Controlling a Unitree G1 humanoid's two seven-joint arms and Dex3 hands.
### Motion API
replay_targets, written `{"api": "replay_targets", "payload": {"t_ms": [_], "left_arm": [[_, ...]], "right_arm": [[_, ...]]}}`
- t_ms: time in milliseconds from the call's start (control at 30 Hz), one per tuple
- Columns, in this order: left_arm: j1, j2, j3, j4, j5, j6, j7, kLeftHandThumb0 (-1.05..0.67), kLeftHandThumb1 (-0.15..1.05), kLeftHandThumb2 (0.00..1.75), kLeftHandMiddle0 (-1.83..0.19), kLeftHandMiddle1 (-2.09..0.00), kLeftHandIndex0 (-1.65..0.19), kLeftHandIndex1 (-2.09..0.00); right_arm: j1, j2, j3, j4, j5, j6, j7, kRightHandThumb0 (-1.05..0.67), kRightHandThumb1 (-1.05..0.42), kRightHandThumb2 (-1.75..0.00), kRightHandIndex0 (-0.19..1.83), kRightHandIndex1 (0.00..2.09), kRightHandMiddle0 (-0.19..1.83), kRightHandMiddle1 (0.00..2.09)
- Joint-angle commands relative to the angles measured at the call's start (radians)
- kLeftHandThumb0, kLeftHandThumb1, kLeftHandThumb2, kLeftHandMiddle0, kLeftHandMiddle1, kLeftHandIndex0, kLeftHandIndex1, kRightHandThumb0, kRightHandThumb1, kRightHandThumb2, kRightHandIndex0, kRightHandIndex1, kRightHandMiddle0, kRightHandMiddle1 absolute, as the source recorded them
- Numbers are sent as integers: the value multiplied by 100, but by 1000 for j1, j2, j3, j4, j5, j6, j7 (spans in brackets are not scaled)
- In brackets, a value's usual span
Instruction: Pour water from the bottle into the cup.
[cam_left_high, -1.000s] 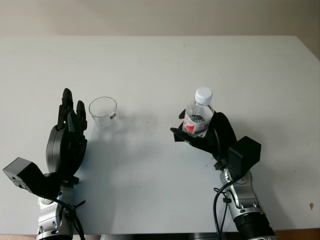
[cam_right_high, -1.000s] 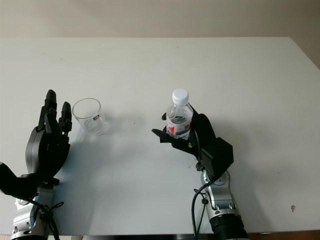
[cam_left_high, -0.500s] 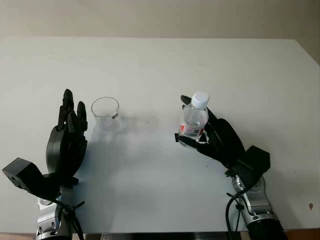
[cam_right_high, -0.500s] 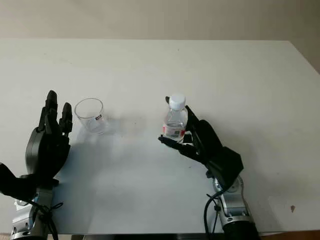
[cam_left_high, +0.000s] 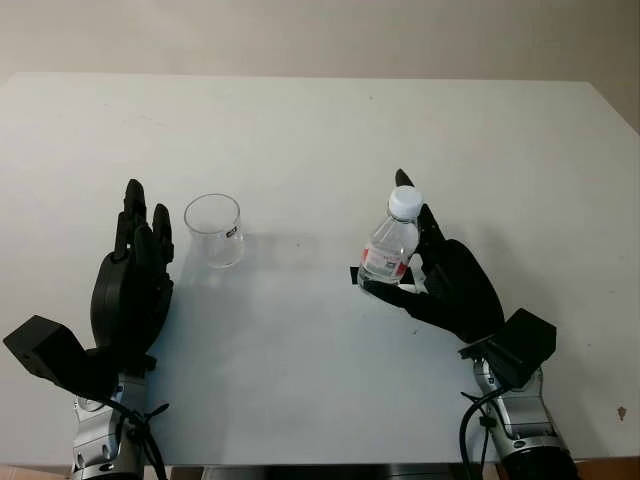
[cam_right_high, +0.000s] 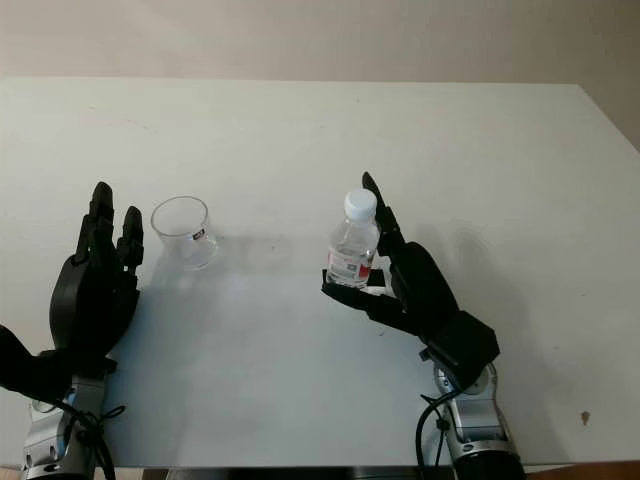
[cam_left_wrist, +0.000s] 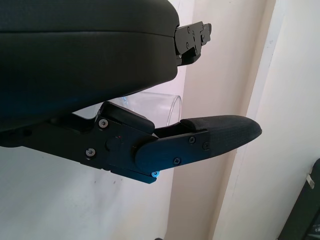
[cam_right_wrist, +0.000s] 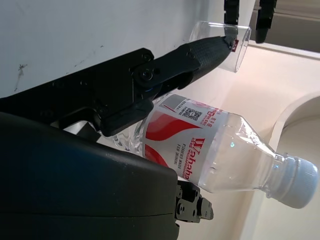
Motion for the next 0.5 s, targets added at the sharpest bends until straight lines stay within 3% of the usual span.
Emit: {"api": "replay_targets", "payload": {"t_ms": [0,467], "left_arm": [[39,-9,3,14,-4,7,0,-80,105,61,17,-5,19,-3],[51,-6,6,1,-11,15,-11,-80,105,61,18,-5,19,-3]], "right_arm": [[23,-7,-12,43,-5,-25,-15,-91,-99,-6,-19,0,-19,0],[-16,5,-16,72,10,-23,-33,-89,-98,-5,-19,0,-19,0]]}}
